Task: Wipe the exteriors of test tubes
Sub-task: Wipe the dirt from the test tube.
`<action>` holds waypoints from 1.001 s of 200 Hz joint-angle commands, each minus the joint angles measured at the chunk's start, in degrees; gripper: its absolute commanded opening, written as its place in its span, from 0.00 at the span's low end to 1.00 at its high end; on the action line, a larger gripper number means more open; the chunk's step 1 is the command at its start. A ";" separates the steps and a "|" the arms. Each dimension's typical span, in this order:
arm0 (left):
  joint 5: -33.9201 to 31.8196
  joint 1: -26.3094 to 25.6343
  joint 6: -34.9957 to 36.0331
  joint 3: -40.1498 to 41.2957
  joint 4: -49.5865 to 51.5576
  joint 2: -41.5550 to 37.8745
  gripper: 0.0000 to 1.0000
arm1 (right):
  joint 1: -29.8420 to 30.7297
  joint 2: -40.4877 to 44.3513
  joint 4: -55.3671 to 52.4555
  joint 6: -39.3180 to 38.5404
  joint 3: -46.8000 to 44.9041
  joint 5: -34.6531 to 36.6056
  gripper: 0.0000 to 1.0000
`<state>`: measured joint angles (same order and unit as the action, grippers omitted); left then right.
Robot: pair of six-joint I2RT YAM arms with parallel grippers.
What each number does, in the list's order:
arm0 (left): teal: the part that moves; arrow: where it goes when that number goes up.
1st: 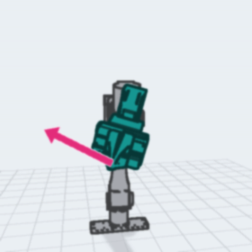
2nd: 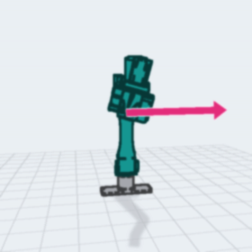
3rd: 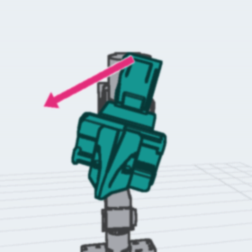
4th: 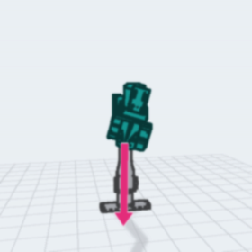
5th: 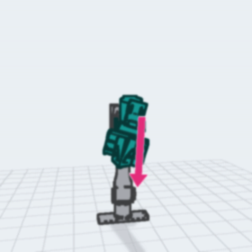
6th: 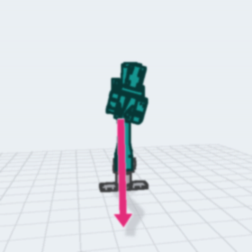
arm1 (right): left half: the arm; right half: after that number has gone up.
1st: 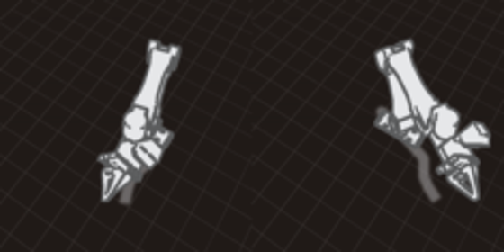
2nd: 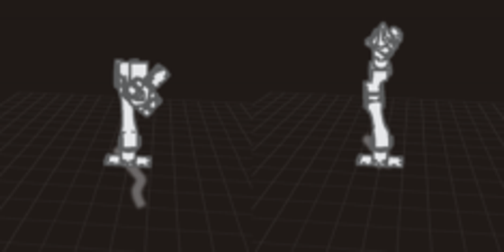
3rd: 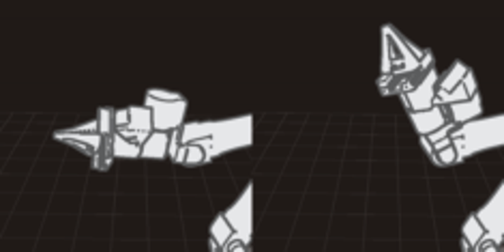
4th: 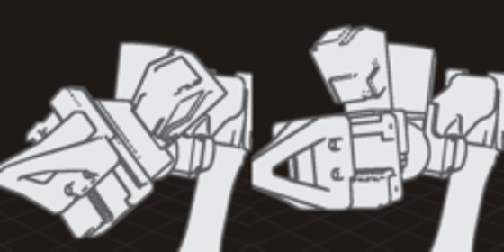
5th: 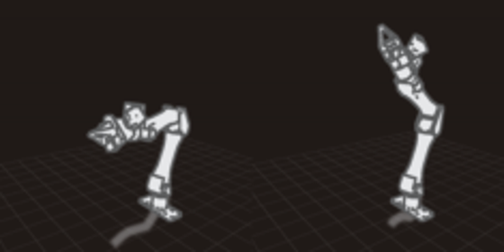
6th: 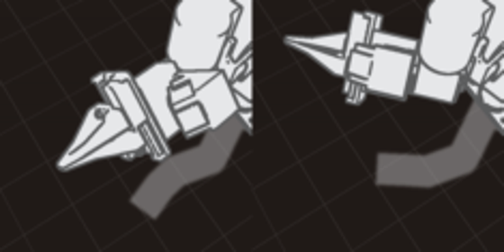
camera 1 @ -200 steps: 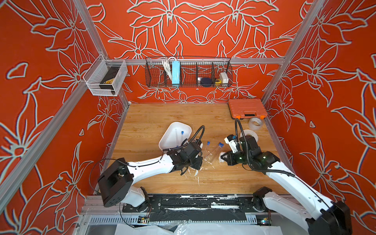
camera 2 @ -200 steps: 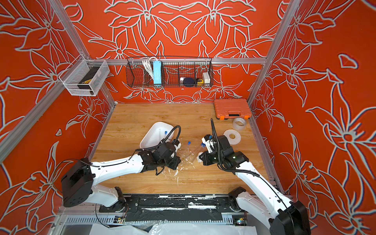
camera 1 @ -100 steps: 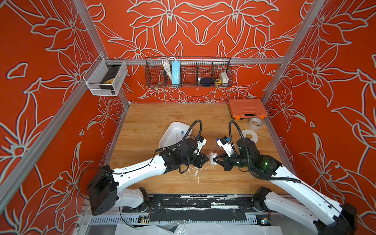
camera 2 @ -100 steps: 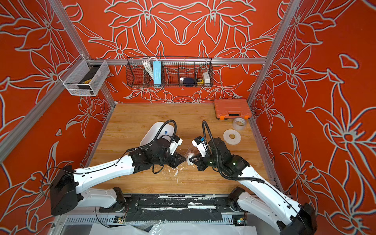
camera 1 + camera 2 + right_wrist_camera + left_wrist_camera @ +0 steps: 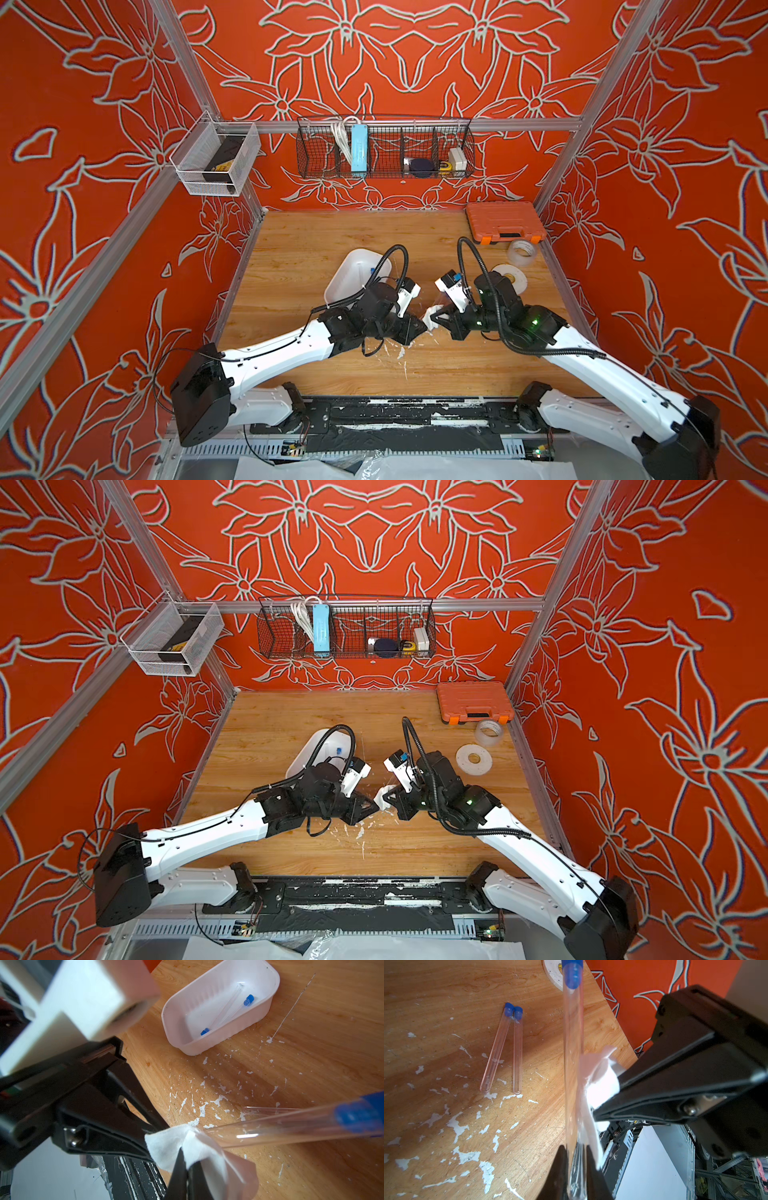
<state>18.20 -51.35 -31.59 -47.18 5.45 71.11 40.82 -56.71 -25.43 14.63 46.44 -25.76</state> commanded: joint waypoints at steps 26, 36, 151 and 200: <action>0.77 -0.06 0.65 0.16 -0.45 -1.68 0.13 | 0.08 -3.96 -3.84 -5.00 4.54 5.65 0.00; -0.21 -0.07 0.71 0.16 -0.14 -2.22 0.13 | -0.02 -4.83 -4.86 -5.73 5.59 6.59 0.00; -4.93 -0.06 2.94 1.52 1.93 -6.57 0.13 | -3.29 -12.55 -11.36 -10.78 16.12 10.92 0.00; -7.26 -0.06 3.25 2.18 1.58 -6.35 0.12 | -1.68 -10.19 -10.34 -7.07 14.33 7.30 0.00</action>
<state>12.86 -51.33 -29.41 -45.89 8.03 65.60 38.11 -69.04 -34.85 5.98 61.28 -16.84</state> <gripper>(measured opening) 0.128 0.051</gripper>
